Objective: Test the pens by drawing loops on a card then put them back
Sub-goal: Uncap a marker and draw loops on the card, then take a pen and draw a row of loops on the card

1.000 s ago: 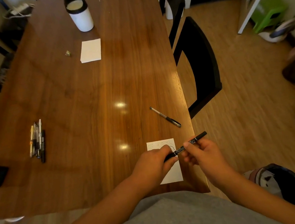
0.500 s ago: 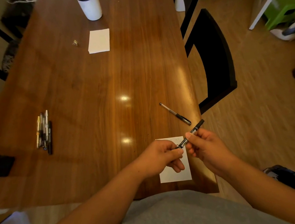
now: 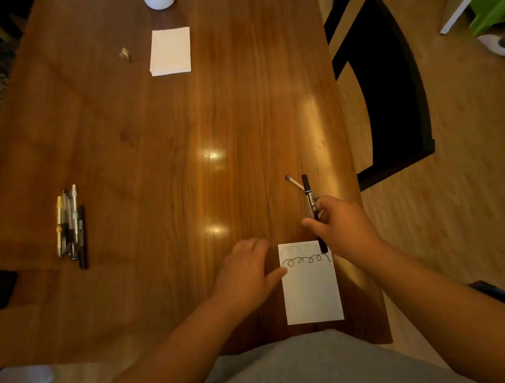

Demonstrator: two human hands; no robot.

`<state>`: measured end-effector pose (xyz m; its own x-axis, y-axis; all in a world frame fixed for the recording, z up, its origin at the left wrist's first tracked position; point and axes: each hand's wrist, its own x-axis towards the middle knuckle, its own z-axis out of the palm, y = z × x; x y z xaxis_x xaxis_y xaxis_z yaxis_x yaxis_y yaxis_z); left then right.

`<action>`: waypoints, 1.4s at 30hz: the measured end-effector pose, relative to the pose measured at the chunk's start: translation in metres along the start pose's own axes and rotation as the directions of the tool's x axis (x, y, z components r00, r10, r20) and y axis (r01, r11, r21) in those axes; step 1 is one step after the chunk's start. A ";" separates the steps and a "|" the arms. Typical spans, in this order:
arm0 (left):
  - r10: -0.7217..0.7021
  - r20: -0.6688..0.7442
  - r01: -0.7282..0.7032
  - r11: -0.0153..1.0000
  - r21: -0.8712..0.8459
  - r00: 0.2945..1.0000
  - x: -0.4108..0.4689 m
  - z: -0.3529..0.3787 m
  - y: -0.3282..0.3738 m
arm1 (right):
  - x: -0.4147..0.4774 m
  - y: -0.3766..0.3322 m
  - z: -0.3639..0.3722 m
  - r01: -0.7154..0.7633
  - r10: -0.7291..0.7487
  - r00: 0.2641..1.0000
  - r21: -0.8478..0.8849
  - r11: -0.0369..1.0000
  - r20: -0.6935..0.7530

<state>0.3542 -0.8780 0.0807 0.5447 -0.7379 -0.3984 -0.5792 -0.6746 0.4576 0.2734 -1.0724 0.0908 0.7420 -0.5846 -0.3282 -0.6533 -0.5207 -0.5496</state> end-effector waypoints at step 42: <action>-0.091 -0.122 0.089 0.996 -0.019 0.988 -0.037 0.036 -0.056 | -0.039 0.039 0.032 -0.037 0.038 0.989 -0.008 0.999 0.140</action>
<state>0.3445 -0.8134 0.0412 0.6650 -0.6658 -0.3383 -0.5169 -0.7373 0.4351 0.2239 -1.0494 0.0575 0.7304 -0.5110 -0.4533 -0.6817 -0.5037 -0.5306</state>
